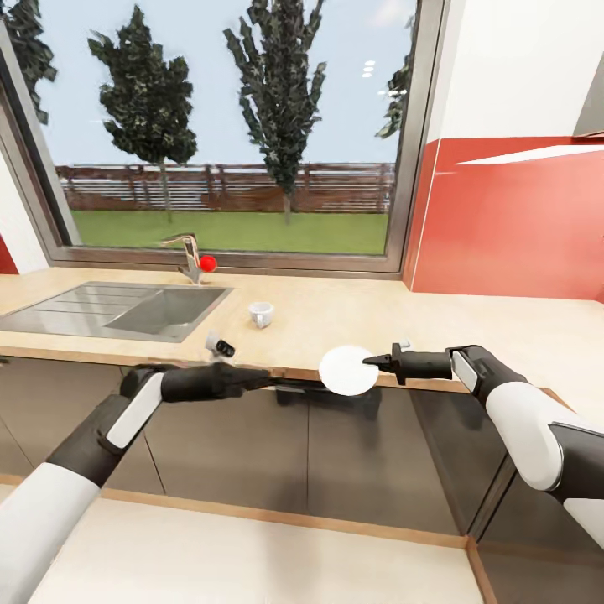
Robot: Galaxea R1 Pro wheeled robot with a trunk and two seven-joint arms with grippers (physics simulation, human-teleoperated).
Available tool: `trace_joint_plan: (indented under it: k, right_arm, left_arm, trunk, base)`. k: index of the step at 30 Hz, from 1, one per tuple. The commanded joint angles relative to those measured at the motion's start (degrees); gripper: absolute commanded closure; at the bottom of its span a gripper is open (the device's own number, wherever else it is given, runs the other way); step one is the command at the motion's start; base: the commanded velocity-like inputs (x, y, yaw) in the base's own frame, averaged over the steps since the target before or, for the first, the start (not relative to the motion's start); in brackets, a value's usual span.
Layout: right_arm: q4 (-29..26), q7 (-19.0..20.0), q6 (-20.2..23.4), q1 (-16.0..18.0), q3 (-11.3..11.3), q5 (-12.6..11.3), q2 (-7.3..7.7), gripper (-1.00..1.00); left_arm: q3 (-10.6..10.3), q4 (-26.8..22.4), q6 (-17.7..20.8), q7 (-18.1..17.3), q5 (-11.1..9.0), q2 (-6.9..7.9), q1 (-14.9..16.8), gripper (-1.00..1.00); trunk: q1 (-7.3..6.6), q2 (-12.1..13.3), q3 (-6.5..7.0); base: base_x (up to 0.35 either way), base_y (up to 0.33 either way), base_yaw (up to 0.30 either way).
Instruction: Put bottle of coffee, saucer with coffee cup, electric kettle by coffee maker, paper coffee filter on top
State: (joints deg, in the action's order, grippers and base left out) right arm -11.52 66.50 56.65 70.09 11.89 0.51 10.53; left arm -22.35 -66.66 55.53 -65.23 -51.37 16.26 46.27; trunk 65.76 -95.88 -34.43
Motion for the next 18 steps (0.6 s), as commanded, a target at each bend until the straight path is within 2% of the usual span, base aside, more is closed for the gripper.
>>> trace_joint_plan:
  k: [1, 4, 5, 6, 7, 8, 9, 10, 11, 12, 13, 14, 15, 16, 17, 18]
  right_arm:
    - [-0.5, 0.2, 0.5, 0.0, 0.2, -0.1, 0.01, 1.00]
    - [-2.7, 0.2, 0.5, 0.0, 0.2, -0.1, -0.02, 1.00]
    - [-5.0, 0.3, 0.5, 0.0, 0.2, -0.1, -0.04, 1.00]
    - [-6.1, 0.3, 0.5, 0.0, 0.2, -0.1, -0.04, 1.00]
    - [-7.8, 0.3, 0.5, 0.0, 0.2, -0.1, -0.05, 1.00]
    - [-8.4, 0.4, 0.5, 0.0, 0.2, -0.2, -0.06, 1.00]
    - [-9.4, 0.4, 0.5, 0.0, 0.2, -0.2, -0.06, 1.00]
    - [-10.4, 0.4, 0.6, 0.0, 0.3, -0.2, -0.07, 1.00]
    - [-10.7, 0.5, 0.6, 0.0, 0.3, -0.2, -0.07, 1.00]
    - [-10.8, 0.5, 0.6, 0.0, 0.3, -0.2, -0.07, 1.00]
    - [-10.9, 0.5, 0.6, 0.0, 0.3, -0.2, -0.07, 1.00]
    - [-11.0, 0.5, 0.6, 0.0, 0.3, -0.2, -0.09, 1.00]
    - [-11.1, 0.5, 0.6, 0.0, 0.4, -0.3, -0.11, 1.00]
    - [-11.1, 0.5, 0.6, 0.0, 0.4, -0.3, -0.12, 1.00]
    - [-11.2, 0.4, 0.5, 0.0, 0.4, -0.3, -0.37, 1.00]
    - [-11.2, 0.4, 0.5, 0.0, 0.4, -0.3, -0.60, 1.00]
  left_arm:
    - [-0.4, -0.8, 0.2, -0.7, -0.3, 2.08, -2.4, -1.00]
    - [-1.0, -2.4, -0.8, -1.2, -0.3, 5.08, -6.1, -1.00]
    - [-2.1, -3.2, -2.3, -1.4, -0.3, 6.87, -8.8, -1.00]
    - [-2.8, -3.5, -3.3, -1.5, -0.3, 7.78, -10.2, -1.00]
    - [-4.7, -3.9, -5.5, -1.6, -0.3, 9.81, -12.7, -1.00]
    - [-5.7, -4.0, -6.6, -1.6, -0.3, 10.90, -13.8, -1.00]
    - [-7.9, -4.0, -8.9, -1.7, -0.3, 13.09, -15.6, -1.00]
    - [-12.7, -2.3, -14.2, -2.2, -0.3, 16.77, -19.2, -1.00]
    - [-14.4, -0.1, -17.2, -2.8, -0.3, 18.03, -20.8, -1.00]
    - [-15.1, 1.4, -18.7, -3.2, -0.3, 18.48, -21.4, -1.00]
    - [-16.0, 5.3, -21.9, -4.0, -0.3, 19.14, -22.3, -1.00]
    - [-16.4, 7.5, -23.5, -4.4, -0.3, 19.36, -22.7, -1.00]
    - [-17.2, 12.6, -26.6, -5.2, -0.3, 19.59, -23.2, -1.00]
    - [-17.6, 15.2, -28.1, -5.6, -0.3, 19.62, -23.3, -1.00]
    - [-19.0, 27.3, -35.3, -7.5, -0.3, 18.87, -23.8, -1.00]
    - [-19.3, 32.5, -37.8, -8.0, -0.3, 18.26, -23.9, -1.00]
  trunk:
    - [-0.01, 0.0, -0.06]
    - [-0.01, 0.0, -0.06]
    - [-0.01, 0.0, -0.06]
    - [-0.01, 0.0, -0.06]
    - [-0.01, 0.0, -0.06]
    - [-0.01, 0.0, -0.06]
    - [-0.01, 0.0, -0.06]
    - [-0.01, 0.0, -0.06]
    - [-0.01, 0.0, -0.06]
    - [-0.01, 0.0, -0.06]
    - [-0.01, 0.0, -0.06]
    - [-0.01, 0.0, -0.06]
    - [-0.01, 0.0, -0.06]
    - [-0.01, 0.0, -0.06]
    - [-0.01, 0.0, -0.06]
    - [-0.01, 0.0, -0.06]
  base:
    - [0.000, 0.000, 0.000]
    - [0.000, 0.000, 0.000]
    - [0.000, 0.000, 0.000]
    - [0.000, 0.000, 0.000]
    - [0.000, 0.000, 0.000]
    - [0.000, 0.000, 0.000]
    - [0.000, 0.000, 0.000]
    - [0.000, 0.000, 0.000]
    - [0.000, 0.000, 0.000]
    - [0.000, 0.000, 0.000]
    - [0.000, 0.000, 0.000]
    - [0.000, 0.000, 0.000]
    - [0.000, 0.000, 0.000]
    - [0.000, 0.000, 0.000]
    - [0.000, 0.000, 0.000]
    - [0.000, 0.000, 0.000]
